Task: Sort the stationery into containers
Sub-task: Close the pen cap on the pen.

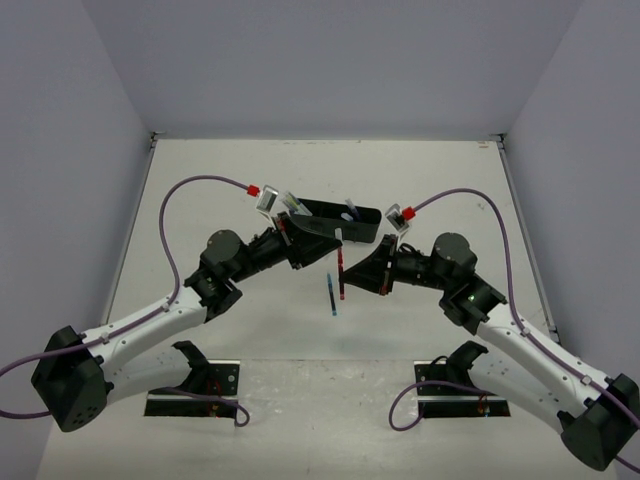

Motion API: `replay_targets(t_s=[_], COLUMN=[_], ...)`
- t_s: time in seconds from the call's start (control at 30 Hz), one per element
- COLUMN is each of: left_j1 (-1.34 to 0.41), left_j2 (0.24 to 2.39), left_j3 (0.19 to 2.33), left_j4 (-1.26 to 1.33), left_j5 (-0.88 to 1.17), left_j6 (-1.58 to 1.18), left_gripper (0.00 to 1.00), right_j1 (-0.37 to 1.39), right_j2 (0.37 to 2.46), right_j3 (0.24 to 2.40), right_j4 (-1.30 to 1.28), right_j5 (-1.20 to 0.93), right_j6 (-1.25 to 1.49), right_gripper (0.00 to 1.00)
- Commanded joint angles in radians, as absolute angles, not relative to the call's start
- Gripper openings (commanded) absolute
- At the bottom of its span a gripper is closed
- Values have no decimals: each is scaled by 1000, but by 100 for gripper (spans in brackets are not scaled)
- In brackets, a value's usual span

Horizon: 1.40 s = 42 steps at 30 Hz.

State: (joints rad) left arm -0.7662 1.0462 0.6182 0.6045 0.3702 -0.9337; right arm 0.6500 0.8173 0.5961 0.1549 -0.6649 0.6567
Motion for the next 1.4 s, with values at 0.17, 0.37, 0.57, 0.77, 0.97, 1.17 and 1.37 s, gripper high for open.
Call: replay_targets(t_s=[0.17,0.37,0.57,0.77,0.97,1.17,1.37], left_j1=[-769,-769,-769,-769,-769,-770,-769], left_j2=[1038,1029,1004,1005,991,955,952], left_j3=[572,594,643,662,652,635,648], left_j4=[664,611,506,502,550,645,645], left_j5=[421,435,402,413,447,536,524], left_j6=[-950,-901,-829,-820,-801,-749,-733], left_gripper=[0,11,25,27,0,0,0], right_j1=[655,655,657,657,658,658,665], right_j2=[855,891,926,919,930,964,1032], right_j3=[745,823,834,820,817,801,835], right_j4=[204,113,82,90,103,179,226], right_j5=[-557,-539,-642,-644,-678,-765,-829], right_j6=[648,555,505,503,497,510,541], right_gripper=[0,0,0,0,0,16,25])
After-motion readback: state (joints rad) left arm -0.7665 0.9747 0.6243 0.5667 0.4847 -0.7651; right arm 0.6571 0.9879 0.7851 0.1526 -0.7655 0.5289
